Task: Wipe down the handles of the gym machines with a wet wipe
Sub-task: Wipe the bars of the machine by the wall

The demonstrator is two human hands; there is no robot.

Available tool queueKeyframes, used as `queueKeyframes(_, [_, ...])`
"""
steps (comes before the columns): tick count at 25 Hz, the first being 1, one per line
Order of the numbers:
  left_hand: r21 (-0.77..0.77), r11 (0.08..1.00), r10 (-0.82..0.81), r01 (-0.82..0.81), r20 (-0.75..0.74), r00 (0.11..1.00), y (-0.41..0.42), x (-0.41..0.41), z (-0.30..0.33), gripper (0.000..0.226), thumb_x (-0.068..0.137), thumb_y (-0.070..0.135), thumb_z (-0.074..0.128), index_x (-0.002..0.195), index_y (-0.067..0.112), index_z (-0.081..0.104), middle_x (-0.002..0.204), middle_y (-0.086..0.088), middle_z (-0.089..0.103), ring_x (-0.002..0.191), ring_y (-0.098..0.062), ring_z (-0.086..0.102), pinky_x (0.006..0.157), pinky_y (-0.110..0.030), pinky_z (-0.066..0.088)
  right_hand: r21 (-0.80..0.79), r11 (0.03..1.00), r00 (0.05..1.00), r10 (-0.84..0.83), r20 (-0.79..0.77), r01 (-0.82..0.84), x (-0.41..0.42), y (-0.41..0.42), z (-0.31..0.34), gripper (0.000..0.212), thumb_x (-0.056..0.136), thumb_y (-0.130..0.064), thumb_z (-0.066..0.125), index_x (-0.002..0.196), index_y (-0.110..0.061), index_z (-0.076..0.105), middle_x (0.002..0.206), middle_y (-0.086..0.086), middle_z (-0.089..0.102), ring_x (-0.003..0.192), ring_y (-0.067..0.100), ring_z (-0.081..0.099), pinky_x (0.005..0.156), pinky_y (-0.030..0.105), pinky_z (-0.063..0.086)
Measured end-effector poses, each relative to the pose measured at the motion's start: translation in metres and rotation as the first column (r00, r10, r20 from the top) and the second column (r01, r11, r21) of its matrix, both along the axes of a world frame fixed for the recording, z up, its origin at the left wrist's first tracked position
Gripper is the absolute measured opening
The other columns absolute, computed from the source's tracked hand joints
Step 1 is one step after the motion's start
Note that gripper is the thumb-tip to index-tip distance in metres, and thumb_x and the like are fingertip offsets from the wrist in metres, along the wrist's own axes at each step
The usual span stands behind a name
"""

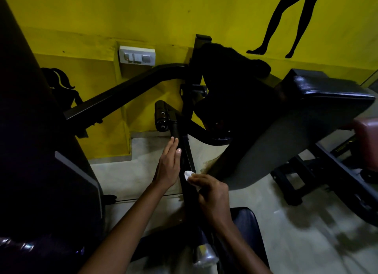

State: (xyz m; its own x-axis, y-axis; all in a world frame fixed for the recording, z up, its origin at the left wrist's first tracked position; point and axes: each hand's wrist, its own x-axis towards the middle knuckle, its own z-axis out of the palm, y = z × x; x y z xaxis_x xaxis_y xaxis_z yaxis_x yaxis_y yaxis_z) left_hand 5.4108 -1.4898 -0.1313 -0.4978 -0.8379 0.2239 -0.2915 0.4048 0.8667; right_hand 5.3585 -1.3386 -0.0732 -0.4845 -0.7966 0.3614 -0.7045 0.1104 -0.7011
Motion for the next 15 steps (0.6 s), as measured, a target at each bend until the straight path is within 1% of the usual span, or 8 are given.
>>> queueKeyframes(1, [-0.003,1.0,-0.001,0.001,0.002,1.0,0.003,0.002,0.0,0.06,0.093,0.038,0.024,0.145,0.009,0.033,0.155,-0.009,0.026,0.142,-0.018,0.026,0.103,-0.013,0.021,0.007,0.999,0.999,0.033,-0.009,-0.033,-0.001,0.008,-0.001,0.031,0.071,0.009,0.067,0.096,-0.01,0.074,0.099,-0.011,0.065,0.094,-0.027,0.05,0.084,-0.002,0.039])
queueKeyframes(2, [-0.007,1.0,-0.005,0.005,0.005,1.0,0.005,0.003,0.001,0.06,0.093,0.038,0.024,0.145,0.009,0.033,0.155,-0.009,0.026,0.142,-0.018,0.026,0.103,-0.012,0.021,0.018,0.999,0.999,0.051,-0.014,-0.051,-0.004,0.017,-0.003,0.035,0.069,0.011,0.066,0.095,-0.011,0.074,0.1,-0.011,0.066,0.095,-0.023,0.052,0.085,0.001,0.042])
queueKeyframes(4, [-0.014,1.0,-0.017,0.017,0.003,1.0,0.01,0.005,0.002,0.06,0.093,0.038,0.024,0.145,0.009,0.033,0.155,-0.009,0.026,0.142,-0.019,0.026,0.103,-0.013,0.021,0.033,0.999,0.999,0.038,-0.009,-0.038,-0.008,0.031,-0.005,0.038,0.069,0.013,0.064,0.096,-0.012,0.074,0.1,-0.003,0.071,0.096,-0.012,0.058,0.083,0.004,0.045])
queueKeyframes(6, [-0.013,1.0,-0.018,0.018,0.002,1.0,0.016,0.008,0.003,0.06,0.093,0.038,0.025,0.145,0.009,0.033,0.155,-0.01,0.026,0.142,-0.019,0.026,0.104,-0.014,0.021,0.036,0.999,1.0,0.002,0.007,-0.002,-0.004,0.035,-0.005,0.039,0.07,0.015,0.061,0.098,-0.01,0.073,0.096,0.003,0.073,0.094,-0.004,0.06,0.08,0.004,0.046])
queueKeyframes(8, [-0.019,1.0,-0.014,0.014,0.009,1.0,0.022,0.01,0.004,0.06,0.093,0.038,0.024,0.144,0.008,0.034,0.154,-0.01,0.027,0.142,-0.019,0.027,0.103,-0.013,0.021,0.037,0.999,0.999,-0.025,0.028,0.024,0.004,0.035,-0.003,0.038,0.071,0.013,0.06,0.099,-0.01,0.073,0.097,0.003,0.073,0.091,-0.001,0.062,0.081,0.005,0.047])
queueKeyframes(11, [-0.038,0.999,-0.008,0.009,0.023,1.0,0.031,0.014,0.005,0.059,0.094,0.037,0.025,0.144,0.008,0.035,0.154,-0.011,0.027,0.141,-0.02,0.027,0.105,-0.017,0.023,0.005,0.999,0.999,0.037,0.028,-0.037,0.006,0.048,0.001,0.032,0.073,0.0,0.058,0.099,-0.012,0.073,0.098,-0.001,0.072,0.092,-0.001,0.064,0.083,0.012,0.051])
queueKeyframes(13, [-0.051,0.999,-0.003,0.005,0.03,1.0,0.037,0.016,0.006,0.053,0.099,0.033,0.029,0.144,0.007,0.035,0.154,-0.012,0.028,0.142,-0.022,0.027,0.106,-0.019,0.023,0.015,0.997,0.997,0.079,0.006,-0.079,0.002,0.064,0.002,0.034,0.073,0.004,0.06,0.099,-0.013,0.073,0.098,-0.001,0.072,0.093,0.0,0.064,0.082,0.016,0.053])
queueKeyframes(15, [-0.062,0.998,0.001,0.001,0.036,0.999,0.044,0.019,0.006,0.047,0.101,0.026,0.031,0.143,0.005,0.035,0.153,-0.013,0.029,0.142,-0.023,0.027,0.106,-0.019,0.022,0.058,0.995,0.997,0.078,0.028,-0.079,0.004,0.075,0.003,0.037,0.075,0.011,0.06,0.102,-0.011,0.071,0.099,0.002,0.072,0.094,0.003,0.065,0.082,0.019,0.054])
